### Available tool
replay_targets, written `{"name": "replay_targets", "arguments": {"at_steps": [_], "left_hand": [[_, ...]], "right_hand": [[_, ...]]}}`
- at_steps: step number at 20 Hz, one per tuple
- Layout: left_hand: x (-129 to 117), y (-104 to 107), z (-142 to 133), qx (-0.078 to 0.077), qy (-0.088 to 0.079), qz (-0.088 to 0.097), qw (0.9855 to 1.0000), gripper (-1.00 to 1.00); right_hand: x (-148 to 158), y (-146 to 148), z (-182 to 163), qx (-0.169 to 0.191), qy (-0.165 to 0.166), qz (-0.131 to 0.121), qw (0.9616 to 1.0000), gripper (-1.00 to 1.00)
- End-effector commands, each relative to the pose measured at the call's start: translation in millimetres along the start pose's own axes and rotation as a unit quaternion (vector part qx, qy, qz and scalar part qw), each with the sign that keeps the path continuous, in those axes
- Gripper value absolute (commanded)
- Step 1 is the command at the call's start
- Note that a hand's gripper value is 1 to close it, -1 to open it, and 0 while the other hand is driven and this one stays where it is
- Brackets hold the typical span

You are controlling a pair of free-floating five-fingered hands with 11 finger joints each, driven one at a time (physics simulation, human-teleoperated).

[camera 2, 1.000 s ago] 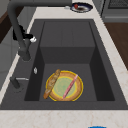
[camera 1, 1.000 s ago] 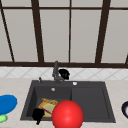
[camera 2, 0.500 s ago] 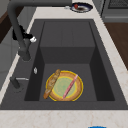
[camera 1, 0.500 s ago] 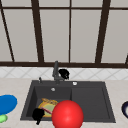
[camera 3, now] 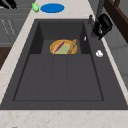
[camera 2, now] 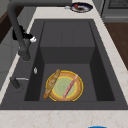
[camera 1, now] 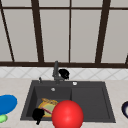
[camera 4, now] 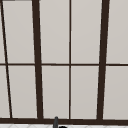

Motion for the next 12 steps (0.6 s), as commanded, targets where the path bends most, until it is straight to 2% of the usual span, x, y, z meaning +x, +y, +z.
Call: {"name": "replay_targets", "arguments": {"at_steps": [1,3,4,12], "left_hand": [[0.0,0.0,0.0,0.000,0.000,0.000,1.0000,0.00],[0.0,0.0,0.0,0.000,0.000,0.000,1.0000,0.00],[0.0,0.0,0.0,0.000,0.000,0.000,1.0000,0.00],[0.0,0.0,0.0,0.000,0.000,0.000,1.0000,0.00]], "right_hand": [[23.0,-15.2,15.5,-0.001,0.006,0.004,1.0000,1.00],[9.3,-15.7,16.5,-0.007,-0.010,-0.031,0.9994,1.00],[6.7,-14.0,16.2,-0.010,-0.011,-0.039,0.9991,1.00],[7.6,-11.5,13.5,-0.008,-0.019,-0.044,0.9988,1.00]]}}
